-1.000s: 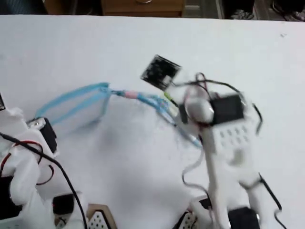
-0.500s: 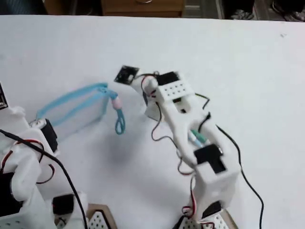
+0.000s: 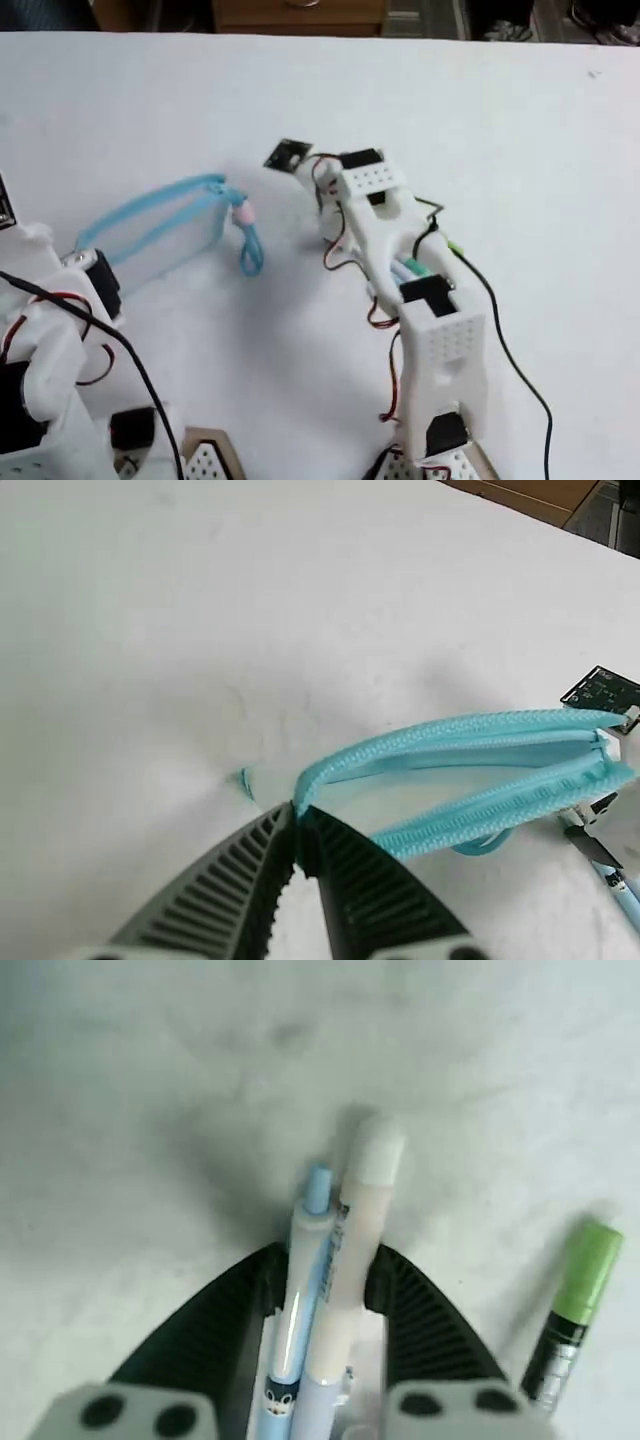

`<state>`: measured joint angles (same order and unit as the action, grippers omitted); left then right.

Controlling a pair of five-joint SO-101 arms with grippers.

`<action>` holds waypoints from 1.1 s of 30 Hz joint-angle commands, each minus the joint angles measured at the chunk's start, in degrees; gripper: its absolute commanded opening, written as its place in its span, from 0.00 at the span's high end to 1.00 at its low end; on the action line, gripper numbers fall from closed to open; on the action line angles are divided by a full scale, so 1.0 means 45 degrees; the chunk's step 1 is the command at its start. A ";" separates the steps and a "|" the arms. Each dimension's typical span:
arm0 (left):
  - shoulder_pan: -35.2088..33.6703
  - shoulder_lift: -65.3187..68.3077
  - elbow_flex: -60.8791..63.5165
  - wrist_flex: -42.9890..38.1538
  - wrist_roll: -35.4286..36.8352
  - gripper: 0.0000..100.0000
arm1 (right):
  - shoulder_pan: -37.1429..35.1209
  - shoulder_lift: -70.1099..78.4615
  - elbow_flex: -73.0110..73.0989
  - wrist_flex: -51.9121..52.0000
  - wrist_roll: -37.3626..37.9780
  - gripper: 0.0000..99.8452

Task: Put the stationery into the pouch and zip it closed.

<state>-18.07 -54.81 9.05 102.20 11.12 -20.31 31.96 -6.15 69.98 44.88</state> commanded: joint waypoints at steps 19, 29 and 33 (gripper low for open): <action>-0.0068 0.0127 0.0020 -0.0039 -0.0020 0.98 | 0.0029 -0.0947 -0.2305 0.3468 0.0000 0.98; -0.0068 0.0068 0.0000 -0.0039 -0.0020 0.98 | 0.0010 -0.2784 -0.5548 0.6691 0.0000 0.98; -0.0068 0.0068 0.0000 -0.0039 -0.0020 0.98 | 0.0010 -0.3175 -0.5763 0.6906 0.0000 0.98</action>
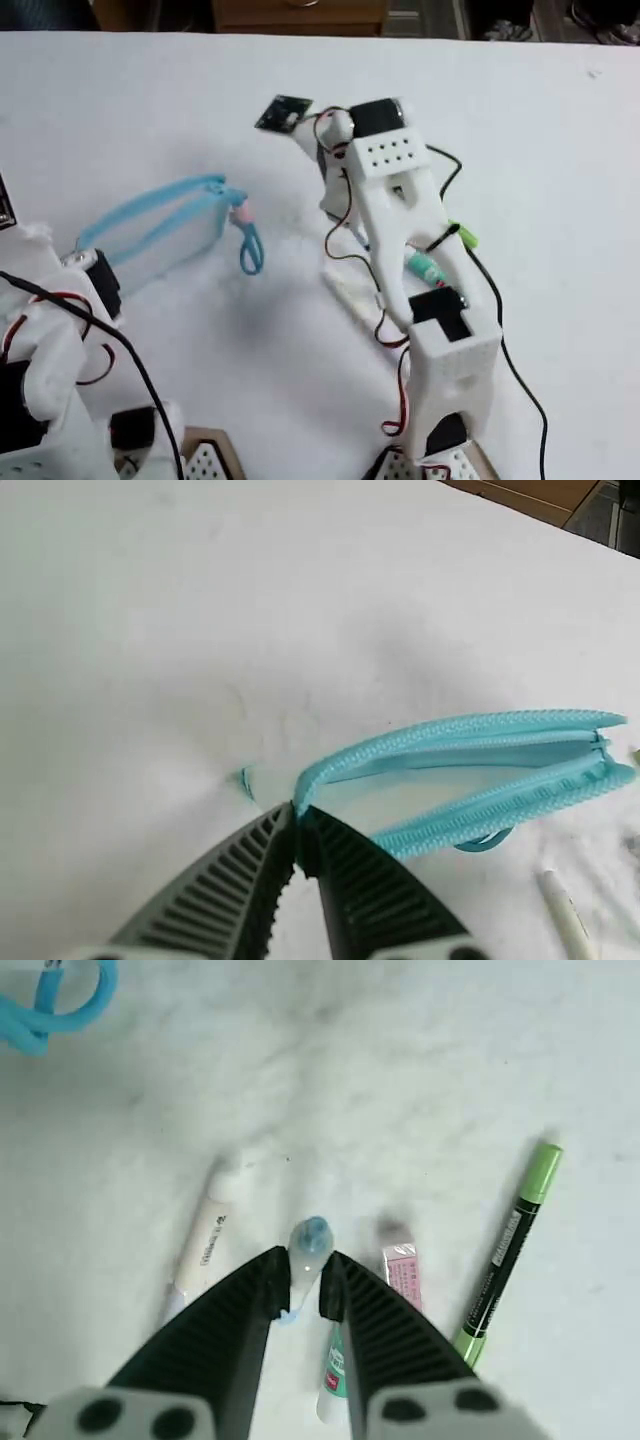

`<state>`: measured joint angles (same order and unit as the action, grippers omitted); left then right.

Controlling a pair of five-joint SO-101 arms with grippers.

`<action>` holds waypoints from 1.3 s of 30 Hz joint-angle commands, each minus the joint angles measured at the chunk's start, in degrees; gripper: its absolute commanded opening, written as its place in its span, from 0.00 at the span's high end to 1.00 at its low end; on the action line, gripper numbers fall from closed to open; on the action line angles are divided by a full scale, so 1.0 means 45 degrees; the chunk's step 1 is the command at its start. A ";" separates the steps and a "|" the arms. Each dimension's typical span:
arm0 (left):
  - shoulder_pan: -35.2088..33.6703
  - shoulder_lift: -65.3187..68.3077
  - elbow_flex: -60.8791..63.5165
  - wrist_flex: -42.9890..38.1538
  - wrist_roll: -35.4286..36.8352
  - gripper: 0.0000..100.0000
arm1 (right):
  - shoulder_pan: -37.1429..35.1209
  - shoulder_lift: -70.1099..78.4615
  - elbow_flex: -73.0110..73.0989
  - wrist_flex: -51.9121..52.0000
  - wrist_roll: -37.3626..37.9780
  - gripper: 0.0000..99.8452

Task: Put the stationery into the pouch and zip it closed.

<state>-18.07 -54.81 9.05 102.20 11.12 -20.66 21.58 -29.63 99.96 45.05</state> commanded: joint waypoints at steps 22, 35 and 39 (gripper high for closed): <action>-0.0068 0.0068 0.0000 -0.0039 -0.0020 0.98 | -0.2432 -0.8703 -0.7404 0.0264 -0.2540 0.98; -0.0068 0.0068 0.0000 -0.0059 -0.0020 0.98 | -0.5695 -0.8293 -0.7443 0.0205 -0.9768 0.98; -0.0068 0.0068 0.0000 -0.0059 -0.0020 0.98 | -0.6125 -0.7648 -0.7521 -0.0264 -0.9788 0.98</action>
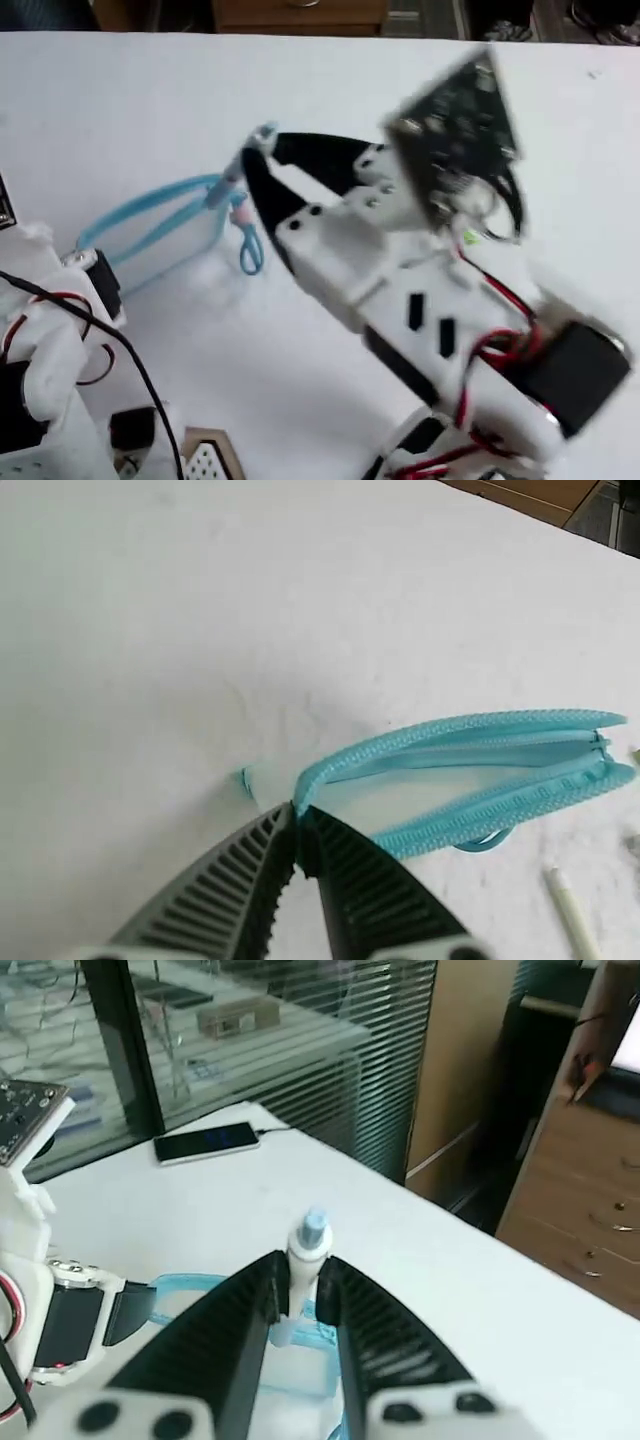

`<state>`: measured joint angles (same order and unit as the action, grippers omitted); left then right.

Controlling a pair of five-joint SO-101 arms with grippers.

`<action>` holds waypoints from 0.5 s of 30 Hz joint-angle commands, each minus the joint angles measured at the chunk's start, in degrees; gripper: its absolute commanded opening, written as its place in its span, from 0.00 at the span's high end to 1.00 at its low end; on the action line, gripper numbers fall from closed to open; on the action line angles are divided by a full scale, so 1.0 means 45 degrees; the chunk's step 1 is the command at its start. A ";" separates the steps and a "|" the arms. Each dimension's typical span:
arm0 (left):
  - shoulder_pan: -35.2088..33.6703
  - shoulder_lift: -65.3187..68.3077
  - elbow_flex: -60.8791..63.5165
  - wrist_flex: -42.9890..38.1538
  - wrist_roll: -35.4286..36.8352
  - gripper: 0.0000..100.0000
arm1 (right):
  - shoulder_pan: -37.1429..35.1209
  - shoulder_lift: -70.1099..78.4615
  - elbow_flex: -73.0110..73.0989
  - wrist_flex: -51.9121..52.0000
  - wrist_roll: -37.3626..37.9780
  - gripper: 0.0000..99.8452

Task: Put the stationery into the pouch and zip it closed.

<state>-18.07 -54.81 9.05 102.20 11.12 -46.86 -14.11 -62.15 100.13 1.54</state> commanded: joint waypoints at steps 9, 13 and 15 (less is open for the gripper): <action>-0.0068 0.0068 0.0000 -0.0059 -0.0020 0.98 | -0.0772 0.1182 -0.0293 -0.2120 -0.0117 0.98; -0.0068 0.0068 0.0000 -0.0059 -0.0020 0.98 | -0.0772 0.1534 -0.0176 -0.2120 -0.0117 0.98; -0.0068 0.0068 0.0000 -0.0059 -0.0020 0.98 | -0.0713 0.1905 -0.0176 -0.2139 -0.0117 0.98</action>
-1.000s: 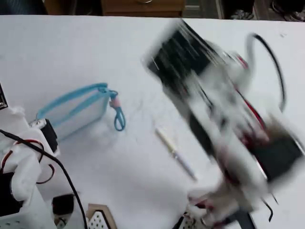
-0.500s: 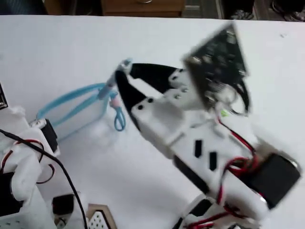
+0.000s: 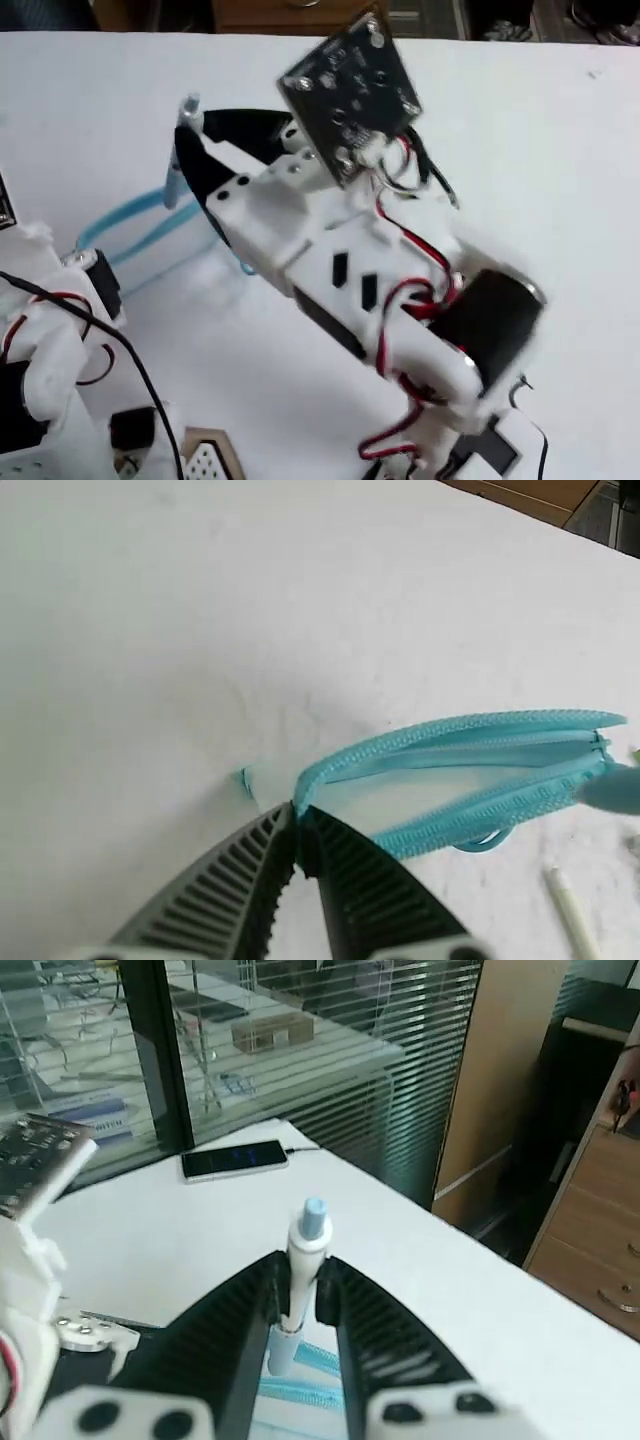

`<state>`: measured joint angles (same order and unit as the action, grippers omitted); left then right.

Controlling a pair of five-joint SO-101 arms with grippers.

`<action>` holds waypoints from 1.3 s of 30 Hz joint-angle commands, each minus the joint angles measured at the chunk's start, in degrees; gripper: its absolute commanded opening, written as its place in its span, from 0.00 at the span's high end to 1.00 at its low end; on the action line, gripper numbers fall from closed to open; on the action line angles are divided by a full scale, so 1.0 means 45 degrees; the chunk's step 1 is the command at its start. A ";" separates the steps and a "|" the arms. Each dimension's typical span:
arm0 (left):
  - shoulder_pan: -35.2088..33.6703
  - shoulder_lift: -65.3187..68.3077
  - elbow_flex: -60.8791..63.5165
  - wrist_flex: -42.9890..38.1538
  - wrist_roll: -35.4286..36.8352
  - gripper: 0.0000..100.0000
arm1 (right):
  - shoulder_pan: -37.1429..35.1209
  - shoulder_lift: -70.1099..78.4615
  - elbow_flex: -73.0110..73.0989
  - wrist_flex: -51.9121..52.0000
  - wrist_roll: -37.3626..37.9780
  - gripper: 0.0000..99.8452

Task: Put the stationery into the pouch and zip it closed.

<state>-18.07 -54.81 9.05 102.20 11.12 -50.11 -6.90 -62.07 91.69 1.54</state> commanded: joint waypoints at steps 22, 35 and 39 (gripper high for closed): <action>-0.0068 0.0068 0.0000 -0.0059 -0.0039 0.98 | 0.0010 0.2647 -0.0332 -0.0635 0.0000 0.98; -0.0068 0.0068 0.0000 -0.0059 -0.0039 0.98 | -0.0147 0.2647 -0.0332 0.0694 0.0020 0.98; -0.0068 0.0088 0.0000 -0.0059 -0.0039 0.98 | -0.0498 0.2569 -0.0332 0.1514 0.0020 0.91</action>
<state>-18.07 -54.81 9.05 102.20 11.12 -51.25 5.49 -61.98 96.79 1.54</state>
